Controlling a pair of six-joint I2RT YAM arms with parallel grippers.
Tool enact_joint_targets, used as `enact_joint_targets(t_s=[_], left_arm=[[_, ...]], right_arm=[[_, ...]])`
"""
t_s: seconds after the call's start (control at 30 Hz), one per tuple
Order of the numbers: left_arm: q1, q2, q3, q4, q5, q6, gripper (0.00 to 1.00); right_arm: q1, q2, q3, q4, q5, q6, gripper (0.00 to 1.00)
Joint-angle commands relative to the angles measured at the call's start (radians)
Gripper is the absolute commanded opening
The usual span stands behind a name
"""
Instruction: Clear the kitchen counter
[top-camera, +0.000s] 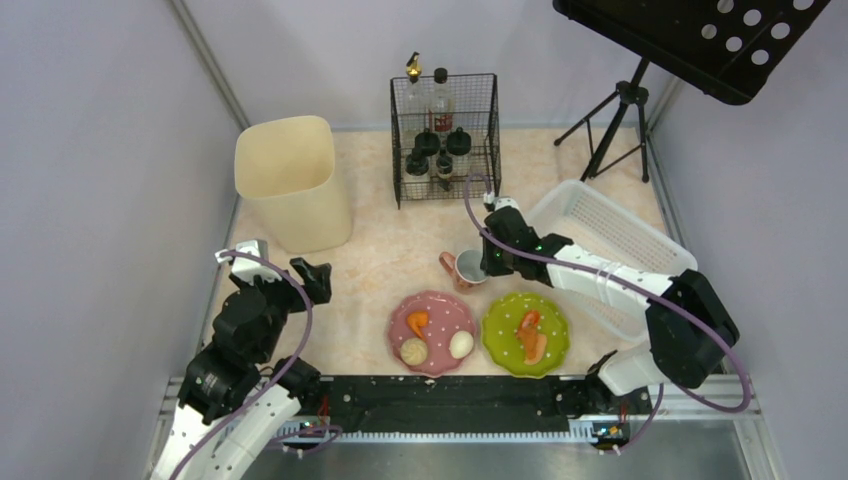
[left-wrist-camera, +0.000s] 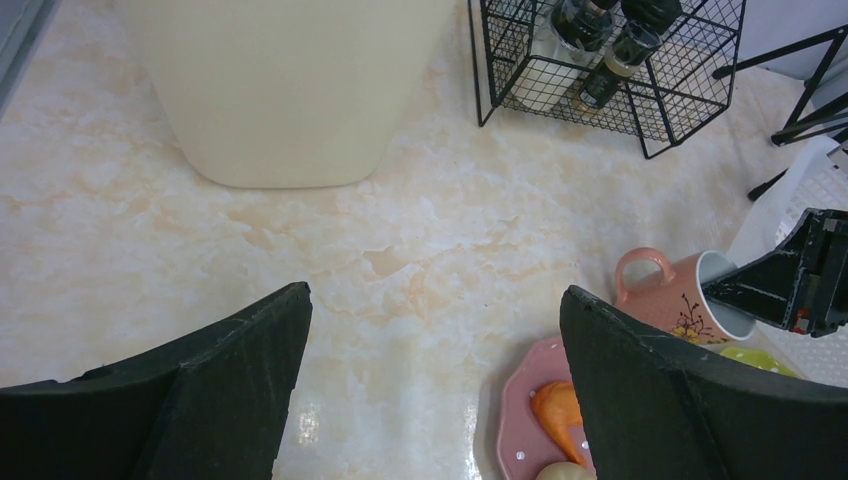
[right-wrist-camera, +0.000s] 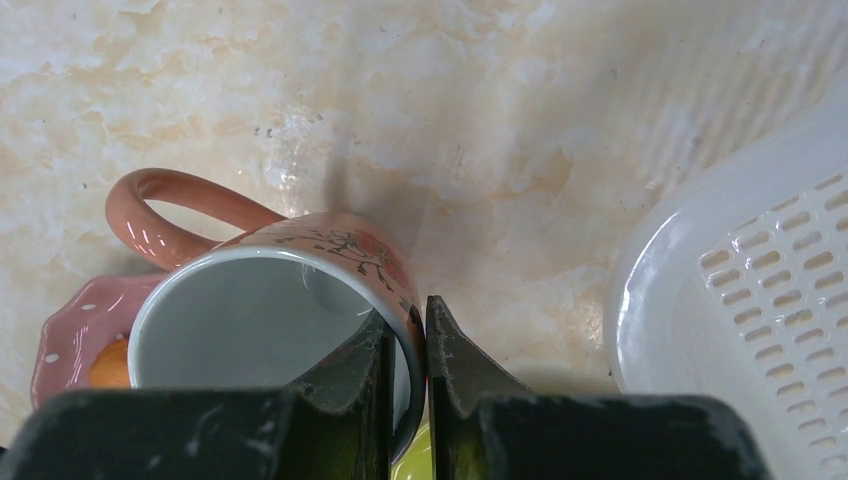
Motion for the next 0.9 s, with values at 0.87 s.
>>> enact_joint_targets(t_s=[0.87], left_arm=[[0.003,-0.012,-0.002,0.048,0.011,0.009,0.98]], right_arm=[[-0.222,-0.399,0.312,-0.275,0.202,-0.120,0.00]])
